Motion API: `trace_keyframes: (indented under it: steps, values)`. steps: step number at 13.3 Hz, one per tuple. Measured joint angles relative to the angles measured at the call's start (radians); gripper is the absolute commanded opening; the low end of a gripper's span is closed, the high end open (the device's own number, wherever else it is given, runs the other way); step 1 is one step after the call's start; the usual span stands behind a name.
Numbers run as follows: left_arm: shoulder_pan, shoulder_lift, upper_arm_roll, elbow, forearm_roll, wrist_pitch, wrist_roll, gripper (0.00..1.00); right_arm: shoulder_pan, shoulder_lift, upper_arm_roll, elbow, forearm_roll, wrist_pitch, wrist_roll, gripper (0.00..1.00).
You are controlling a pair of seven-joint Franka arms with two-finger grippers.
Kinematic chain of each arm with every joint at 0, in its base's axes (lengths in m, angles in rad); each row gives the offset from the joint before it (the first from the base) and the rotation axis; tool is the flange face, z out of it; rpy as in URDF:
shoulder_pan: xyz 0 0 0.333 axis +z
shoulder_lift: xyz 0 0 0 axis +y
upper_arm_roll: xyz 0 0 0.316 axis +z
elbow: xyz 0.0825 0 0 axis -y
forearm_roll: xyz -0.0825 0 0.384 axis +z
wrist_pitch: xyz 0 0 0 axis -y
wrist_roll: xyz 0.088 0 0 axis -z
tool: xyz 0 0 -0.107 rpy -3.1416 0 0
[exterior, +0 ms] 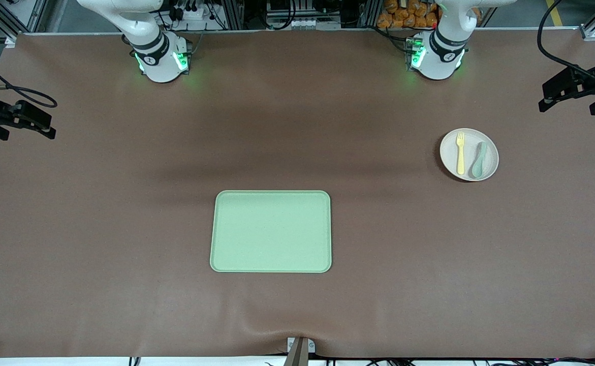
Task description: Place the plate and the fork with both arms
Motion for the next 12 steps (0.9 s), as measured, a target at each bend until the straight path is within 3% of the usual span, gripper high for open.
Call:
trace_keyframes:
  steps: [7, 12]
  values:
    - [0.001, 0.0, 0.0, -0.014, 0.0, -0.007, 0.002, 1.0, 0.0, 0.0, 0.0, 0.0, 0.0, 0.0, 0.0, 1.0]
    - [0.038, 0.009, 0.006, -0.079, 0.012, -0.152, 0.0, 1.0, 0.0, 0.0, 0.0, 0.0, 0.0, 0.0, 0.0, 1.0]
